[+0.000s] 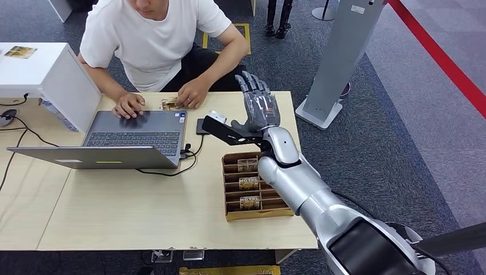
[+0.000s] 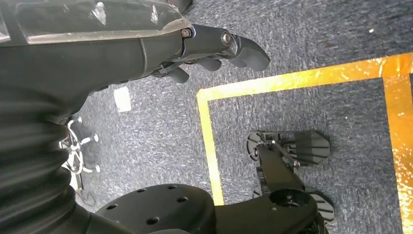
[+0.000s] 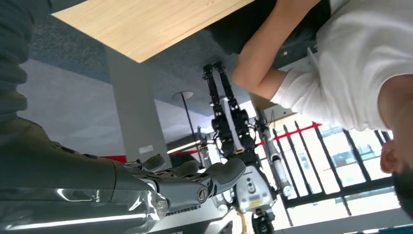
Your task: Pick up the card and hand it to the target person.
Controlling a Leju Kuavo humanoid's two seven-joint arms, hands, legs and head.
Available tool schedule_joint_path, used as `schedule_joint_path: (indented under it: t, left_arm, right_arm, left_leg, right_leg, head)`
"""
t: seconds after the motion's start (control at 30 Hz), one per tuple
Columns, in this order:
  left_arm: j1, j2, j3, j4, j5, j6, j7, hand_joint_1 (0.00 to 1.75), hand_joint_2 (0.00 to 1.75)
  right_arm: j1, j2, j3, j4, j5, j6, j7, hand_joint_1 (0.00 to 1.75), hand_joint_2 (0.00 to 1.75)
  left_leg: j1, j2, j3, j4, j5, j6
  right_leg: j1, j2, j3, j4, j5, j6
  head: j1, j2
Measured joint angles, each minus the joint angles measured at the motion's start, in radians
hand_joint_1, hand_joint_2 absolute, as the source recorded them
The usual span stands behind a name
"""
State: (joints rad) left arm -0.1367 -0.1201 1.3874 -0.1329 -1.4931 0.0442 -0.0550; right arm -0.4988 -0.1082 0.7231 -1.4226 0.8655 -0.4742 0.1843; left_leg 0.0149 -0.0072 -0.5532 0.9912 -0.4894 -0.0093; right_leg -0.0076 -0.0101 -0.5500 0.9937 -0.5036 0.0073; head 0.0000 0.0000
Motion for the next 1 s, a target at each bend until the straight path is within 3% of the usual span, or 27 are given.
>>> schedule_joint_path:
  t: [0.13,0.3,0.37,0.5,0.7,0.83,1.0]
  left_arm:
    - [0.001,0.004,0.015,0.000,0.011,0.001,0.002,0.00,1.75]
    - [-0.002,0.009,0.030,0.000,0.031,0.008,0.005,0.00,1.75]
    - [-0.002,0.011,0.034,0.001,0.035,0.010,0.001,0.00,1.75]
    - [-0.003,0.011,0.038,0.000,0.038,0.012,-0.003,0.00,1.75]
    - [-0.003,0.010,0.054,0.001,0.046,0.014,-0.023,0.00,1.75]
    - [-0.004,0.007,0.062,0.001,0.048,0.016,-0.020,0.00,1.75]
    - [-0.004,0.009,0.067,0.001,0.049,0.018,-0.007,0.00,1.75]
  right_arm:
    - [0.197,-0.064,-0.074,-0.195,-0.201,0.033,-0.122,0.00,1.75]
    - [0.370,-0.088,-0.127,-0.278,-0.513,0.075,-0.291,0.00,1.75]
    - [0.408,-0.090,-0.132,-0.279,-0.558,0.078,-0.322,0.00,1.75]
    - [0.422,-0.089,-0.129,-0.275,-0.561,0.074,-0.328,0.00,1.75]
    - [0.422,-0.076,-0.052,-0.141,-0.719,0.171,-0.315,0.00,1.75]
    - [0.373,-0.061,0.021,-0.017,-0.658,0.186,-0.252,0.00,1.75]
    - [0.362,-0.050,0.027,0.029,-0.660,0.191,-0.274,0.00,1.75]
  left_leg:
    - [0.000,-0.004,-0.001,0.000,-0.001,0.000]
    - [-0.001,-0.003,-0.002,0.002,-0.002,0.001]
    - [-0.001,-0.003,-0.001,0.001,-0.002,0.001]
    - [-0.001,-0.002,0.000,0.000,-0.002,0.001]
    - [-0.002,0.006,0.000,0.000,-0.003,0.001]
    - [-0.002,0.007,0.003,-0.001,-0.002,0.001]
    - [-0.001,0.009,0.003,-0.002,-0.002,0.000]
  right_leg:
    - [0.000,-0.004,0.001,-0.001,-0.002,0.001]
    - [-0.001,-0.003,-0.001,0.001,-0.003,0.001]
    - [-0.001,-0.003,-0.001,0.000,-0.003,0.001]
    - [-0.001,-0.002,0.000,-0.001,-0.003,0.001]
    - [-0.002,0.006,-0.002,0.000,-0.002,0.001]
    - [-0.001,0.007,0.000,-0.001,0.000,0.001]
    - [-0.001,0.009,0.000,-0.002,0.000,0.001]
  head:
    - [0.000,0.000]
    - [0.000,0.000]
    - [0.000,0.000]
    - [0.000,0.000]
    - [0.000,0.000]
    - [0.000,0.000]
    - [0.000,0.000]
